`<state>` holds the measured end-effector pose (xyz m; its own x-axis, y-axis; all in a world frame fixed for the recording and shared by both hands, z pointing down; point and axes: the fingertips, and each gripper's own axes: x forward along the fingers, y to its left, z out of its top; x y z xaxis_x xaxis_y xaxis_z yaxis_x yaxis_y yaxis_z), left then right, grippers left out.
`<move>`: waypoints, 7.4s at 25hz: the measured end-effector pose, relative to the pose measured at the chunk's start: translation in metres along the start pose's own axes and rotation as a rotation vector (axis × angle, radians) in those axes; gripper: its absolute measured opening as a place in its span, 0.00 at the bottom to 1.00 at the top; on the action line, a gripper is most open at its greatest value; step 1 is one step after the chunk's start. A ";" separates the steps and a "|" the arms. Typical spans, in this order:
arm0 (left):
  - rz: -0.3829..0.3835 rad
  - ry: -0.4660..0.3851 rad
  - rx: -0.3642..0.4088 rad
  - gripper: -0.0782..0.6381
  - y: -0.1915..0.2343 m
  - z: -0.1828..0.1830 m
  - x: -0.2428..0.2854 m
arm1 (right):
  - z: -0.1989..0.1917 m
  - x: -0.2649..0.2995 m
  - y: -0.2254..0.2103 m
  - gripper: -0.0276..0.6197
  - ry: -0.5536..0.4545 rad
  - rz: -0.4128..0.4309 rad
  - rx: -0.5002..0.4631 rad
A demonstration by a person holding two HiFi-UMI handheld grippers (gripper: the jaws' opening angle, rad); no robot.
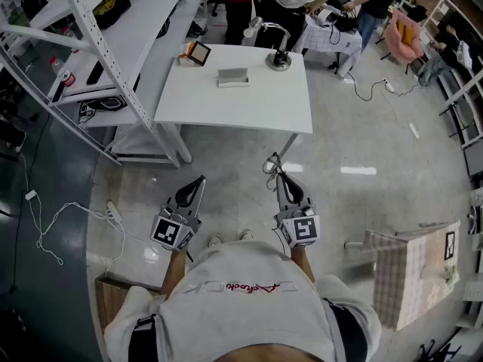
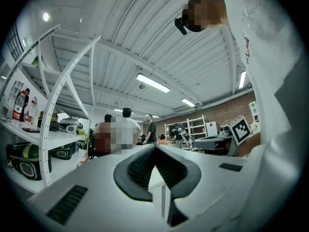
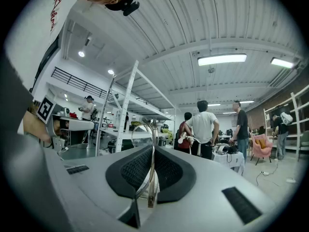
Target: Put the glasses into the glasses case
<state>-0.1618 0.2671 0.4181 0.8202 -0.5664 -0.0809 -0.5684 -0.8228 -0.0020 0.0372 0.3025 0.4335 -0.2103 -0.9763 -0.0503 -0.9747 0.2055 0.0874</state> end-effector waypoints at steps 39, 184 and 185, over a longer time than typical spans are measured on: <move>-0.036 0.048 -0.049 0.13 -0.069 -0.021 0.058 | -0.025 -0.029 -0.064 0.07 0.018 0.035 0.071; 0.032 0.278 -0.309 0.13 0.361 -0.163 0.392 | -0.186 0.509 -0.167 0.07 0.369 0.249 0.195; 0.032 0.282 -0.312 0.13 0.361 -0.165 0.390 | -0.190 0.507 -0.165 0.07 0.380 0.254 0.196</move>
<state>-0.0359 -0.2588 0.5504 0.8127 -0.5473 0.1998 -0.5825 -0.7548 0.3017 0.1054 -0.2392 0.5829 -0.4361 -0.8420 0.3175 -0.8998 0.4132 -0.1402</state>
